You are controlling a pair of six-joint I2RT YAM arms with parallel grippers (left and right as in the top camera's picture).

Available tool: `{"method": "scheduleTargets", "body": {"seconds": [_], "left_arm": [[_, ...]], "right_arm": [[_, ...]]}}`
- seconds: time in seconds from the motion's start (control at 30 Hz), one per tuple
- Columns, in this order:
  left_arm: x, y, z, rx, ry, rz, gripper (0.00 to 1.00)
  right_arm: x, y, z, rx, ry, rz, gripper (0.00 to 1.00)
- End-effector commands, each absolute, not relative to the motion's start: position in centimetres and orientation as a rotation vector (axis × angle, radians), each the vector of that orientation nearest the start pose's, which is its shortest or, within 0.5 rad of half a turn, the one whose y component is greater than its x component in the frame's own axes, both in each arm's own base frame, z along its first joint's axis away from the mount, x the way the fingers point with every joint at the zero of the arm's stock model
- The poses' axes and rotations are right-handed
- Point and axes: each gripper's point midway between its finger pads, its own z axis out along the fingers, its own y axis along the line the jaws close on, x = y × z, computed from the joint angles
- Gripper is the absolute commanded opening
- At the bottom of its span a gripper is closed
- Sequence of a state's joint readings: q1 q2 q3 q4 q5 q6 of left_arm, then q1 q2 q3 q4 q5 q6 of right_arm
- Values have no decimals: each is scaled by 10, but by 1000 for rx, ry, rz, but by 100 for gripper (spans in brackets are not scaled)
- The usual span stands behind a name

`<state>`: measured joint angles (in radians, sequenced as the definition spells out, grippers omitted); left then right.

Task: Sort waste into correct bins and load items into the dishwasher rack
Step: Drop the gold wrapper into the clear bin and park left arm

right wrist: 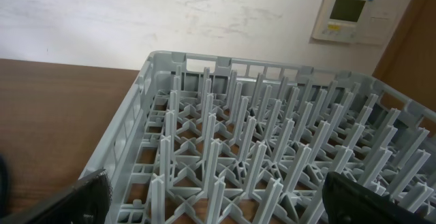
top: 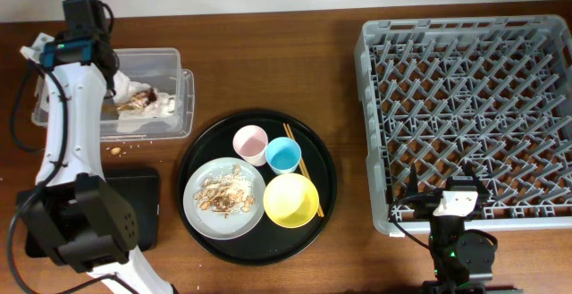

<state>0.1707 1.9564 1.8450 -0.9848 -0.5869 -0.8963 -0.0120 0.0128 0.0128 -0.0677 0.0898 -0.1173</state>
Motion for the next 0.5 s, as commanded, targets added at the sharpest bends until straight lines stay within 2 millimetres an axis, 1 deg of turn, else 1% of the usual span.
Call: {"method": "scheduleTargets", "body": {"seconds": [0.0,0.03,0.1,0.13,0.17,0.2,0.23,0.27,0.3,0.33,0.37,0.4,0.47], "left_arm": [[444,174,197,-1356,2091,493,99],[442,172,200,-1354,2094,484,99],[432,170,220,-1354,2070,465,99],[428,173,233,-1362,2035,447,99],[419,176,256,-1392,1959,407,99],[414,177,269,-1404,1920,386,99],[408,178,286,-1413,1867,357,99],[402,177,301,-1408,1830,333,99],[398,174,312,-1400,1816,301,99],[394,167,315,-1394,1835,256,99],[390,160,312,-1394,1878,223,99],[388,150,305,-1394,1934,175,99],[387,140,296,-1397,2000,125,99]], "right_arm": [[245,-20,157,-15,1646,-186,99],[245,-20,157,-15,1646,-186,99],[245,-20,157,-15,1646,-186,99],[245,-20,157,-15,1646,-186,99],[245,-20,157,-15,1646,-186,99],[245,-20,157,-15,1646,-186,99],[245,-20,157,-15,1646,-186,99],[245,-20,157,-15,1646,-186,99],[245,-20,157,-15,1646,-186,99],[245,-20,157,-15,1646,-186,99],[245,-20,157,-15,1646,-186,99],[245,-20,157,-15,1646,-186,99],[245,-20,157,-15,1646,-186,99]]}}
